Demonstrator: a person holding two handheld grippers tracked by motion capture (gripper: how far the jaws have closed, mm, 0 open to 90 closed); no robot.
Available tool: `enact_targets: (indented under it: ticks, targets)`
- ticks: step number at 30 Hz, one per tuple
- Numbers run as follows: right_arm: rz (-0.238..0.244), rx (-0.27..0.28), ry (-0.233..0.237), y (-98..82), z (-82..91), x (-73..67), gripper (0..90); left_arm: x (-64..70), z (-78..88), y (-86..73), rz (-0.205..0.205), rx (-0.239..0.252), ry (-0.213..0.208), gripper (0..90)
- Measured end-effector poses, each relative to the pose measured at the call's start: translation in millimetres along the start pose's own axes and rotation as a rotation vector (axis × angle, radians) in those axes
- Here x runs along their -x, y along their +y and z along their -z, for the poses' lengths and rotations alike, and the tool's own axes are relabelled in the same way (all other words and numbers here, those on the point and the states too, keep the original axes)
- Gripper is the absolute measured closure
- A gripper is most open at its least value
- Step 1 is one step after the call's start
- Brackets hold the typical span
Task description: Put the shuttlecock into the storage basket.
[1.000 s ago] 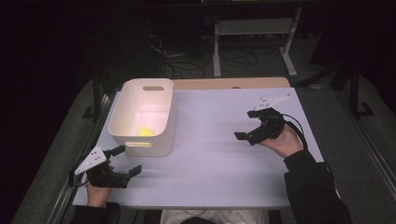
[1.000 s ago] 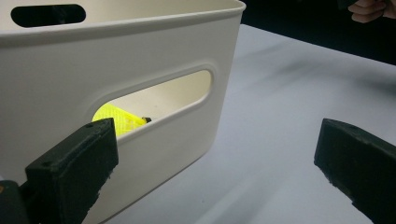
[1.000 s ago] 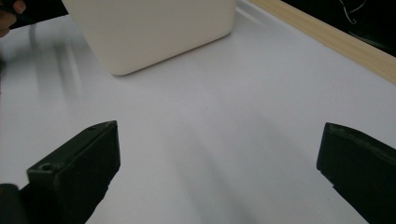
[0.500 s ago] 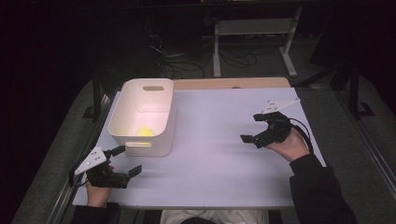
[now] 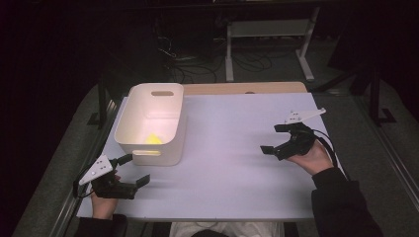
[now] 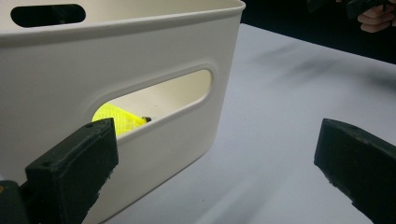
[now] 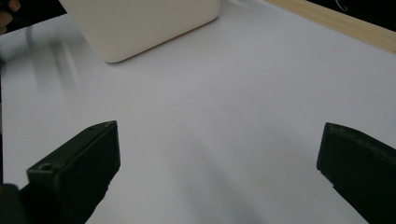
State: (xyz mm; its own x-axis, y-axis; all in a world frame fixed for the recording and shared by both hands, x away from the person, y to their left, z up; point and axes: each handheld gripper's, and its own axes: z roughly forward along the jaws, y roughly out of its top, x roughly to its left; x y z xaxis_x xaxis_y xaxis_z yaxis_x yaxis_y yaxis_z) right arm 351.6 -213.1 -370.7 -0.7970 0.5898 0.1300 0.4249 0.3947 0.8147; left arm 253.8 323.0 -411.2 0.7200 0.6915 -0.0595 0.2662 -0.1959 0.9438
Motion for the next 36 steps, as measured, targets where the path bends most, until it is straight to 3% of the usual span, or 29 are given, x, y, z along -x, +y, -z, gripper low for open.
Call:
enact_targets:
  ticks: [26,36]
  targets:
    - [-0.078,0.027,-0.054,-47.6,22.7,8.8,0.0,0.0,-0.1,0.0,-0.001,-0.002,0.001,0.0]
    - [-0.082,0.04,-0.082,-64.2,30.3,7.8,0.0,0.0,0.1,0.0,0.0,-0.002,0.002,0.0]
